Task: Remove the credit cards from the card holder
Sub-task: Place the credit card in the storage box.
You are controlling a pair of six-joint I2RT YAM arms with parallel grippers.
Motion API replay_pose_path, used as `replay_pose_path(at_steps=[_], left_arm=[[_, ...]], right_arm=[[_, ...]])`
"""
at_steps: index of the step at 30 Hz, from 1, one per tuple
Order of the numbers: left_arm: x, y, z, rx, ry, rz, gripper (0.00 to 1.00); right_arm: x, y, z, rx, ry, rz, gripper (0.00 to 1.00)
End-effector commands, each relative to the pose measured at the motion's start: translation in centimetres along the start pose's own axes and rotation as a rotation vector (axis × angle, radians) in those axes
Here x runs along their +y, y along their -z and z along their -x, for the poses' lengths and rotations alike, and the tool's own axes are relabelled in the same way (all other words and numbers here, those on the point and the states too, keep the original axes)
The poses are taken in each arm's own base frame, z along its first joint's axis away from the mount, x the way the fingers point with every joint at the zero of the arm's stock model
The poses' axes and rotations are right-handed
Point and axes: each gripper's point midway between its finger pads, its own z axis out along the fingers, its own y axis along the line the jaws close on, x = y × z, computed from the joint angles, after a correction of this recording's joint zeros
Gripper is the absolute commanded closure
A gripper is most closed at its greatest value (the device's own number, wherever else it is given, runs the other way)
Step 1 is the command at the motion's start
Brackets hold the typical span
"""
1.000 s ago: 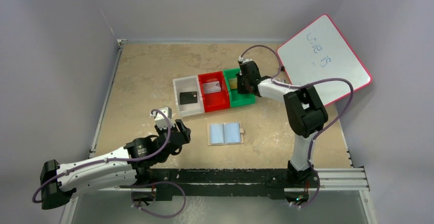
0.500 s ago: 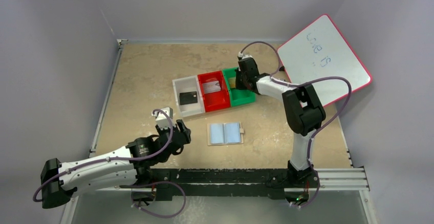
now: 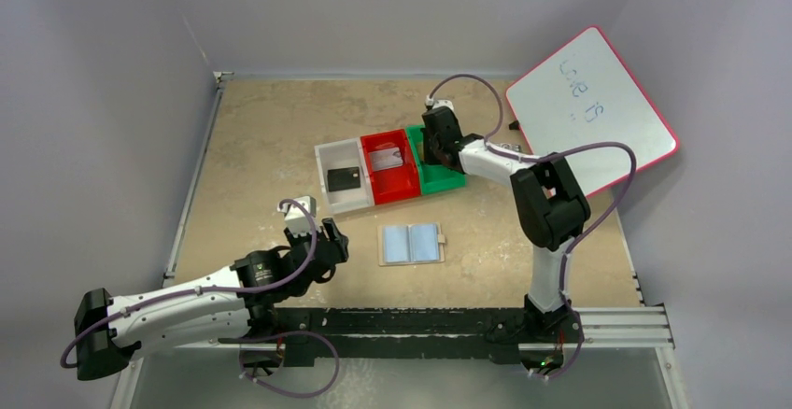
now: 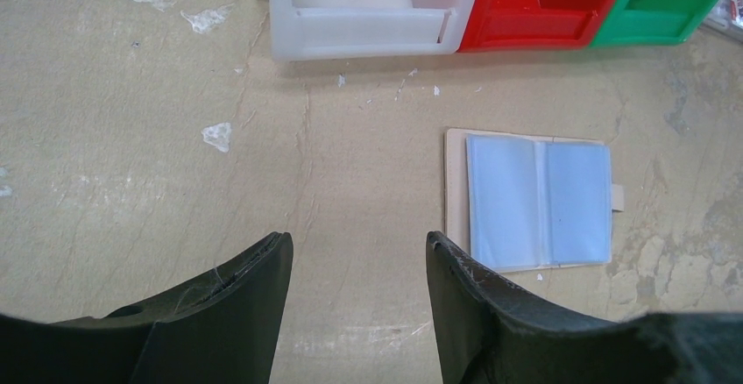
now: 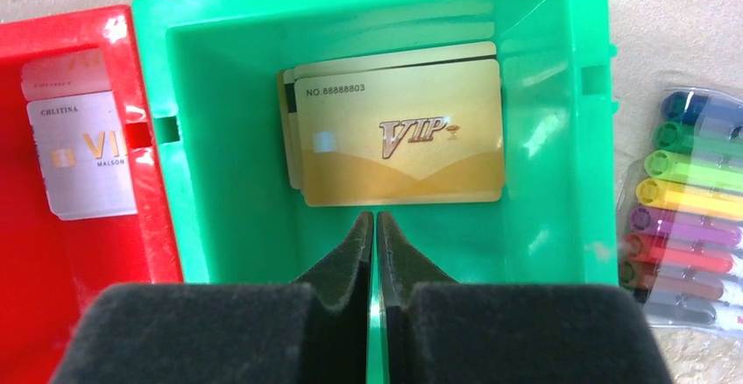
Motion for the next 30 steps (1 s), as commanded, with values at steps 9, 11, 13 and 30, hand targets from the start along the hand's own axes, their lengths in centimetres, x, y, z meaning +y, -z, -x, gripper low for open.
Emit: replay_pose_path(at_steps=[9, 11, 13, 30], left_arm=[[-1.0, 0.1, 1.0, -0.029, 0.04, -0.022, 0.43], [-1.0, 0.1, 1.0, -0.031, 0.041, -0.022, 0.43], [-0.9, 0.2, 1.1, -0.033, 0.043, -0.022, 0.43], [-0.6, 0.1, 1.0, -0.034, 0.036, -0.008, 0.43]], right_arm=[[-0.1, 0.6, -1.2, 0.017, -0.012, -0.046, 0.94], [-0.1, 0.2, -1.5, 0.025, -0.008, -0.05, 0.94], [0.0, -0.4, -1.9, 0.039, 0.0, -0.048, 0.94], [0.5, -2.1, 1.4, -0.027, 0.026, -0.086, 0.91]])
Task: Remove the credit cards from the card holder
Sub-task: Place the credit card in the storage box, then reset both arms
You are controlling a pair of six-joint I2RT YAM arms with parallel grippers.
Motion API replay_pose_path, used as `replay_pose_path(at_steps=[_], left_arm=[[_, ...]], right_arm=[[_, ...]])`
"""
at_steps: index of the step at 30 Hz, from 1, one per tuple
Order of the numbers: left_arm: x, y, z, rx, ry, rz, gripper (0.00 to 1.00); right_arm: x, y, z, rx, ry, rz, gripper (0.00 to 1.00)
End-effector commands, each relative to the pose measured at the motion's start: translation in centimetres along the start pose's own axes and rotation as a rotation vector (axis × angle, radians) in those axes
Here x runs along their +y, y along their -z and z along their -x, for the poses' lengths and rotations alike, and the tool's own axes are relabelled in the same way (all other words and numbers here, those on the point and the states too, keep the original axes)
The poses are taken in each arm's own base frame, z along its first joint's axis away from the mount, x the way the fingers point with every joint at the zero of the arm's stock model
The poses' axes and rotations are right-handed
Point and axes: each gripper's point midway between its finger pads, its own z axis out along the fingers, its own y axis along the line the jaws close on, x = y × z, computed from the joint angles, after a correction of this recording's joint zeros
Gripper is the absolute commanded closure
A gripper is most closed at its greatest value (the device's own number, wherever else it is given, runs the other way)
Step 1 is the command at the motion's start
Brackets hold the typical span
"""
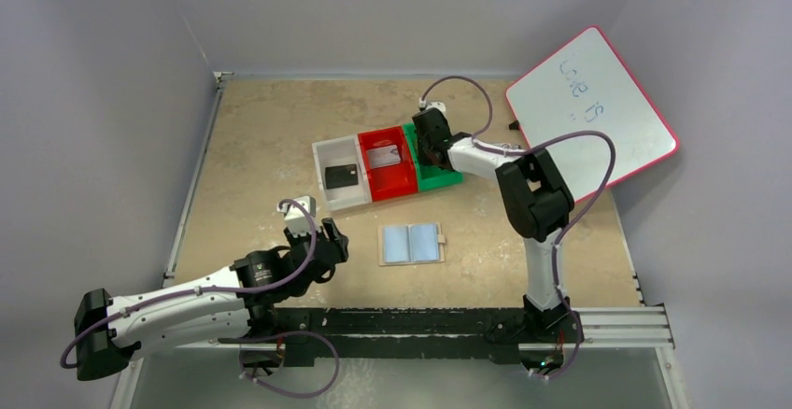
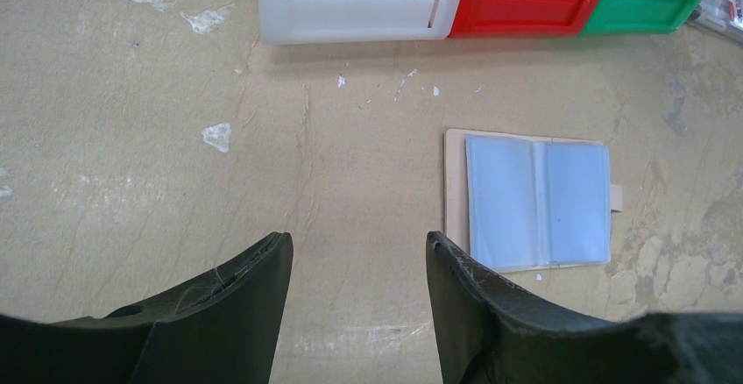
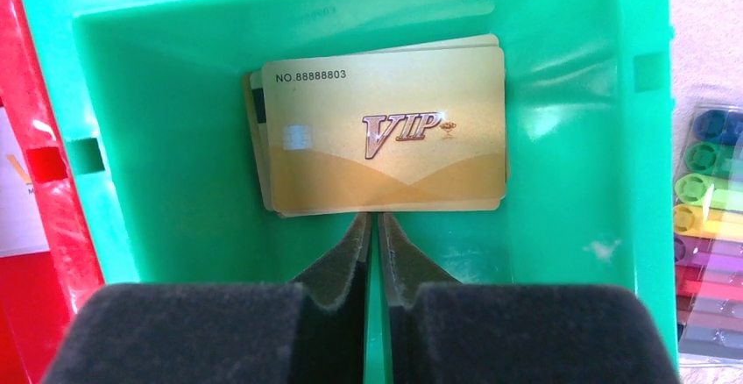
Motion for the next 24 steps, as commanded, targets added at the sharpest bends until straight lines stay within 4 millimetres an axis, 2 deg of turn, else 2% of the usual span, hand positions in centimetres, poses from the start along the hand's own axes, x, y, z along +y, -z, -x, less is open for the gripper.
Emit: replay_pose_path(at_steps=[1, 7, 12, 18, 22, 24], left_arm=[[-0.6, 0.1, 1.0, -0.032, 0.035, -0.006, 0.43], [-0.5, 0.1, 0.9, -0.032, 0.034, -0.006, 0.43], [-0.5, 0.2, 1.0, -0.031, 0.037, -0.008, 0.43], [-0.6, 0.2, 1.1, -0.033, 0.038, -0.012, 0.43], [-0.7, 0.2, 1.1, -0.033, 0.04, -0.014, 0.43], [-0.9, 0.2, 1.1, -0.032, 0.043, -0.018, 0.43]], right_arm=[[0.0, 0.1, 2.5, -0.055, 0.005, -0.032, 0.91], [-0.1, -0.6, 3.3, -0.059, 0.015, -0.043, 0.9], [-0.2, 0.2, 3.8, -0.069, 0.006, -0.039, 0.89], [-0.2, 2.9, 4.6, -0.105, -0.014, 0.0, 0.79], [-0.1, 5.7, 5.5, -0.142, -0.024, 0.049, 0.73], [-0.4, 7.7, 5.9, -0.166, -0.037, 0.07, 0.69]])
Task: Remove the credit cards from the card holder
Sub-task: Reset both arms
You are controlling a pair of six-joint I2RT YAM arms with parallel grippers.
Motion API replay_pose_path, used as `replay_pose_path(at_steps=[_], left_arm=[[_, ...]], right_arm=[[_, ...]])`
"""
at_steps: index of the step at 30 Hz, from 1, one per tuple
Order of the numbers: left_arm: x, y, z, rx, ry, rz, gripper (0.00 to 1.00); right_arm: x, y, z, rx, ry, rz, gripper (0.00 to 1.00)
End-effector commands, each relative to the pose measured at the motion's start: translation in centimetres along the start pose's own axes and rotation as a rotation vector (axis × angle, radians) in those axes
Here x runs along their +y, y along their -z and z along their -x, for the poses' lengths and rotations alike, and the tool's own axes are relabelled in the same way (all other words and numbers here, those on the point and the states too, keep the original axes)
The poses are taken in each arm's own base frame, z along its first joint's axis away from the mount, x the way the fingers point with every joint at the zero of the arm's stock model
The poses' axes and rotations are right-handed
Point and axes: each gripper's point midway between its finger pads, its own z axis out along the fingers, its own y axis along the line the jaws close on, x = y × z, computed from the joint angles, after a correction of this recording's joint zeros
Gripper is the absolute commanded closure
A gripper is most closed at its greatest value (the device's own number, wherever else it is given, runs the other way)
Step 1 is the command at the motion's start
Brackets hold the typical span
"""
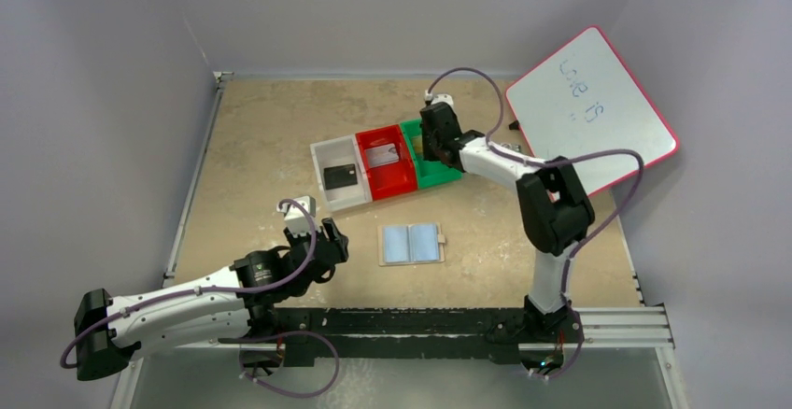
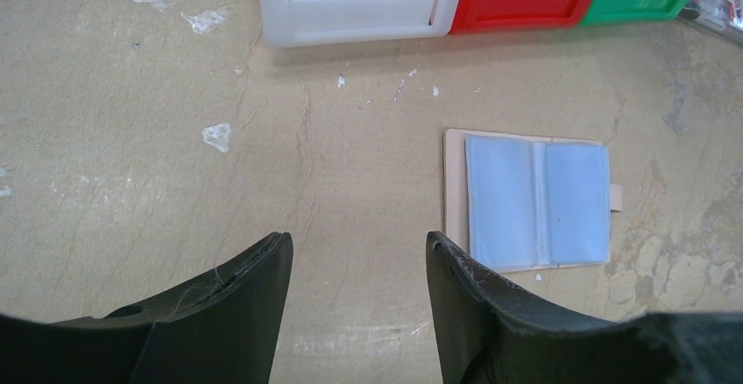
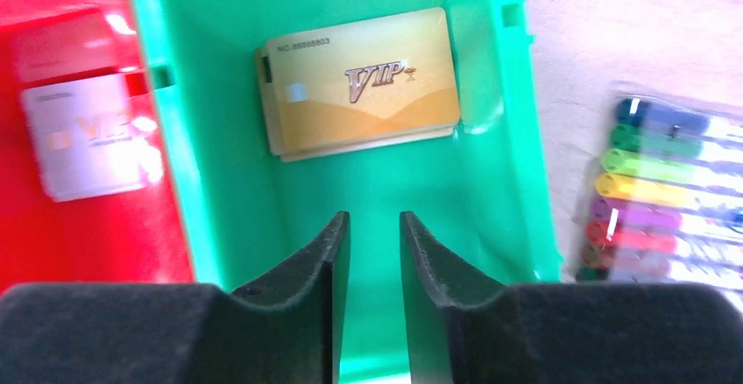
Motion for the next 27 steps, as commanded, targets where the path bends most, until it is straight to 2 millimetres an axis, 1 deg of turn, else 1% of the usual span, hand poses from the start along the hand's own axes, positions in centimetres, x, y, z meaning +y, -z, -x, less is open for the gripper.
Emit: replay_pose_path(at_steps=[1, 3, 5, 6, 7, 9, 11, 13, 14, 16, 17, 19, 20, 21, 22, 25, 27], left_arm=[[-1.0, 0.2, 1.1, -0.032, 0.044, -0.02, 0.43], [-1.2, 0.1, 1.1, -0.031, 0.047, -0.025, 0.43], [-1.4, 0.0, 1.1, -0.031, 0.05, -0.029, 0.42], [-1.5, 0.0, 1.1, -0.032, 0.052, -0.031, 0.42], [-1.6, -0.1, 1.0, -0.031, 0.054, -0.035, 0.42], [-1.9, -0.2, 0.9, -0.027, 0.052, -0.038, 0.42], [-2.1, -0.3, 0.9, -0.024, 0.049, -0.041, 0.41], [-2.3, -0.2, 1.2, -0.033, 0.055, -0.044, 0.4], [-2.2, -0.2, 1.5, -0.047, 0.06, -0.036, 0.39], [-1.9, 0.1, 2.8, -0.087, 0.074, -0.01, 0.32], [-1.8, 0.3, 3.5, -0.107, 0.079, -0.001, 0.31], [-1.8, 1.0, 5.4, -0.16, 0.087, 0.019, 0.3], [-1.7, 1.5, 6.6, -0.192, 0.092, 0.033, 0.29], [-1.6, 2.0, 8.0, -0.227, 0.099, 0.053, 0.29], [-1.3, 2.6, 9.2, -0.259, 0.101, 0.081, 0.28], [-0.2, 4.8, 13.3, -0.367, 0.117, 0.174, 0.27], [0.7, 6.2, 15.7, -0.435, 0.119, 0.235, 0.26]], right_arm=[[0.2, 5.6, 4.4, -0.141, -0.059, 0.075, 0.67], [0.5, 7.6, 3.6, -0.151, -0.074, 0.13, 0.66], [1.3, 9.2, 2.1, -0.151, -0.085, 0.213, 0.65], [1.5, 9.6, 0.3, -0.126, -0.096, 0.239, 0.64], [1.7, 10.2, -0.9, -0.114, -0.109, 0.261, 0.63], [1.9, 11.1, -3.8, -0.079, -0.129, 0.28, 0.61], [2.3, 12.5, -5.7, -0.072, -0.145, 0.312, 0.59], [2.4, 13.9, -6.6, -0.088, -0.157, 0.346, 0.57], [2.3, 14.6, -6.5, -0.103, -0.163, 0.354, 0.54], [1.2, 16.7, -5.1, -0.178, -0.186, 0.352, 0.43], [0.4, 17.6, -4.2, -0.223, -0.197, 0.335, 0.37], [-0.9, 20.1, -2.2, -0.319, -0.226, 0.325, 0.28], [-1.6, 21.4, -1.3, -0.365, -0.236, 0.323, 0.21], [-2.2, 22.7, -0.5, -0.412, -0.244, 0.321, 0.03], [-2.9, 23.9, 0.2, -0.454, -0.254, 0.318, 0.0], [-5.5, 27.2, 2.4, -0.6, -0.284, 0.274, 0.0], [-7.3, 28.7, 3.1, -0.656, -0.321, 0.221, 0.0]])
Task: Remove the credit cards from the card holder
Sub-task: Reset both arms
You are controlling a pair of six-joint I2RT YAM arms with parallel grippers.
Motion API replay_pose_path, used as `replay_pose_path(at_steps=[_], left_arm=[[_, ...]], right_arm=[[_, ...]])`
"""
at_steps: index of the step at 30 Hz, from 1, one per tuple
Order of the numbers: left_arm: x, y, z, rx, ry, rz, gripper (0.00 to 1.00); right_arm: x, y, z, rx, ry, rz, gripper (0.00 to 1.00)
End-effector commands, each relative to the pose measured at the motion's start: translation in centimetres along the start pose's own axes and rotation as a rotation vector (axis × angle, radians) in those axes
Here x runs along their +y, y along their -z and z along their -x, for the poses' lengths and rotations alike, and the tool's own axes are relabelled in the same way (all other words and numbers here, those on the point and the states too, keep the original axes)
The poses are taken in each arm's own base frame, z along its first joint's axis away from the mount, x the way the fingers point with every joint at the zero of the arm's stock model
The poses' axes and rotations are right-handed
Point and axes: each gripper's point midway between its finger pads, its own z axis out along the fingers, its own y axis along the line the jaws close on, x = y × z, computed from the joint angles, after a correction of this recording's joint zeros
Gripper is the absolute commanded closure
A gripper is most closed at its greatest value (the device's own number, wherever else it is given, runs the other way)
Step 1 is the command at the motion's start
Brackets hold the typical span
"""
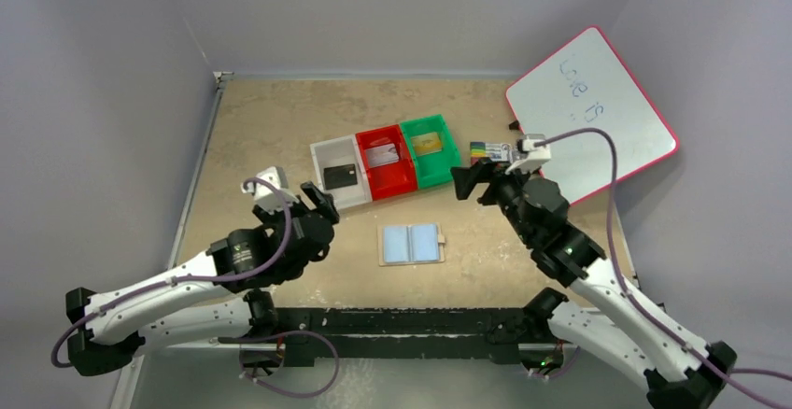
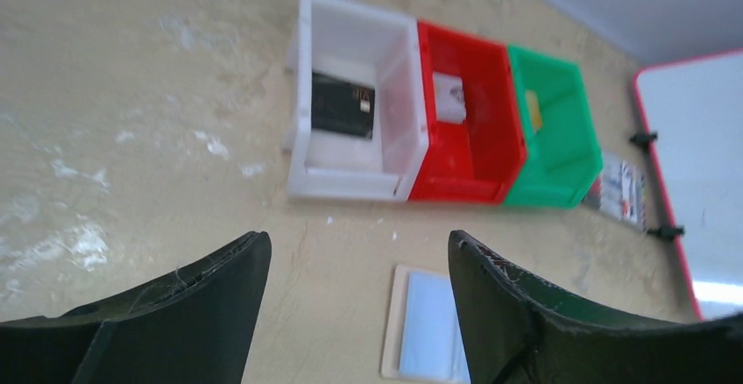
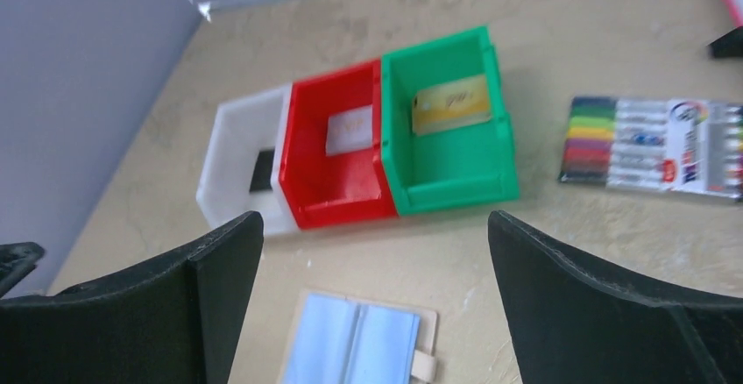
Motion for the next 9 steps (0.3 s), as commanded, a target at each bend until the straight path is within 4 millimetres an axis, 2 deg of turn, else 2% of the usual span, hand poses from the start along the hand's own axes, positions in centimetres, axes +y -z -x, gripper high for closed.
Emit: replay_pose_path(at_steps=[1, 4, 9], left_arm=[[2.3, 1.8, 8.0, -0.236, -0.005, 0.165, 0.26], [3.0, 2.8, 10.5, -0.283, -0.035, 0.211, 0.25], [4.2, 3.5, 11.7, -0.313, -0.056, 0.238, 0.23]], right_arm=[[-2.3, 2.5, 5.6, -0.194, -0.003, -0.134, 0.0], [-3.0, 3.8, 6.9, -0.221, 0.01, -0.173, 0.0], [-3.0, 3.7, 6.6, -0.194, 0.034, -0.176, 0.0]])
